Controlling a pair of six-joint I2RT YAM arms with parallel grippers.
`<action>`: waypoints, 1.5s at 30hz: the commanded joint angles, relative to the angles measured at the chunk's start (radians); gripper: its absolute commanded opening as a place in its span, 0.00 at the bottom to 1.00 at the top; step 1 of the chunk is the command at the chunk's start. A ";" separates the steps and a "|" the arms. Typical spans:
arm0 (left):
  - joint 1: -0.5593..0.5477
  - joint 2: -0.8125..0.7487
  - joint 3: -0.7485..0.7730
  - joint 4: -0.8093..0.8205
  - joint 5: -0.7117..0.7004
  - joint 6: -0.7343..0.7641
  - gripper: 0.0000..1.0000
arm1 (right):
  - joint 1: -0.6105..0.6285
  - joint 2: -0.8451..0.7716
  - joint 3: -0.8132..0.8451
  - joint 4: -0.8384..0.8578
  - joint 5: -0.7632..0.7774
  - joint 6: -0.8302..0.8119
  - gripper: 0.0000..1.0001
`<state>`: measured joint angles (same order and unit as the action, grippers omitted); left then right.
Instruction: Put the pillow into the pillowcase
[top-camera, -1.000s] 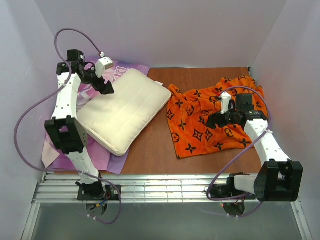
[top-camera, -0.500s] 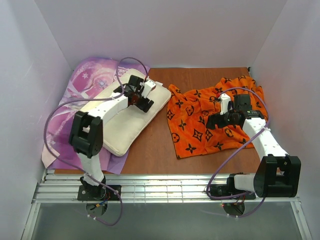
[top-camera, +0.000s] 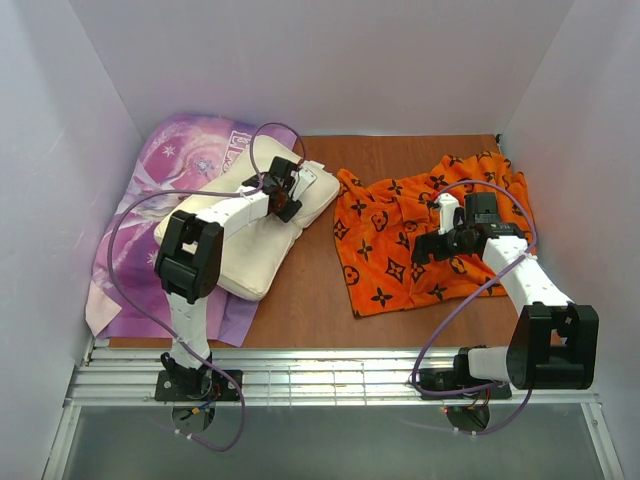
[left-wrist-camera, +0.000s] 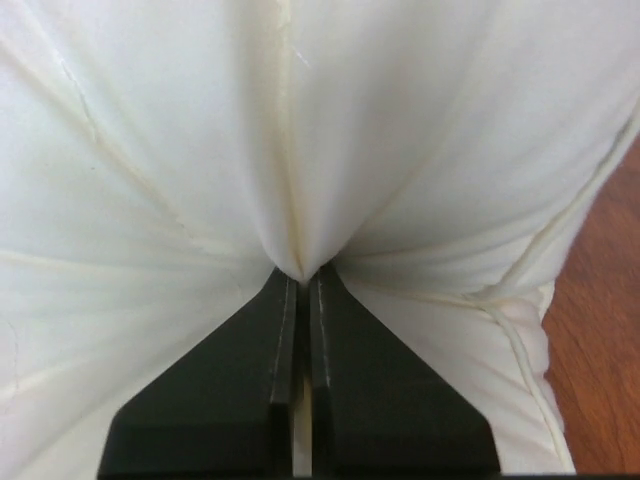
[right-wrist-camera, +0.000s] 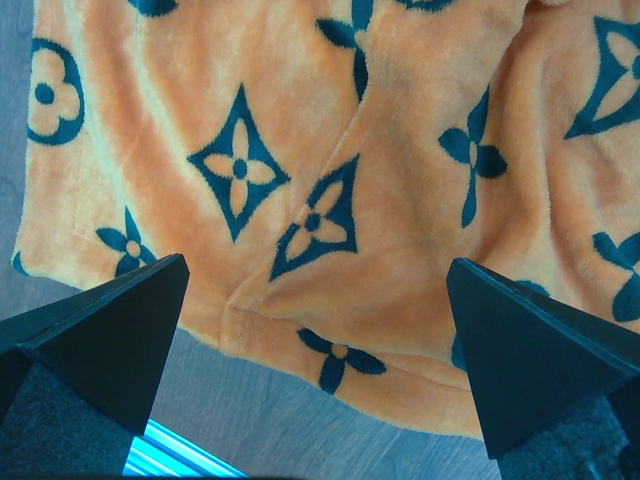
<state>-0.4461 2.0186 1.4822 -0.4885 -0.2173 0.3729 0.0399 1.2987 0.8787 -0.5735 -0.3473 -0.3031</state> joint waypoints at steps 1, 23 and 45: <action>0.049 0.056 -0.031 -0.191 0.076 0.068 0.00 | 0.002 -0.013 -0.009 0.018 -0.021 -0.013 0.98; 0.158 -0.768 -0.101 -0.608 0.611 0.822 0.00 | 0.104 0.141 0.110 0.159 0.169 0.154 0.62; 0.149 -0.911 -0.487 -0.372 0.750 0.428 0.37 | 0.143 0.326 0.235 0.152 0.209 0.171 0.01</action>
<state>-0.3054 1.1278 0.8700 -0.8860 0.4816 0.8707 0.1772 1.7077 1.1011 -0.4183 -0.0834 -0.1303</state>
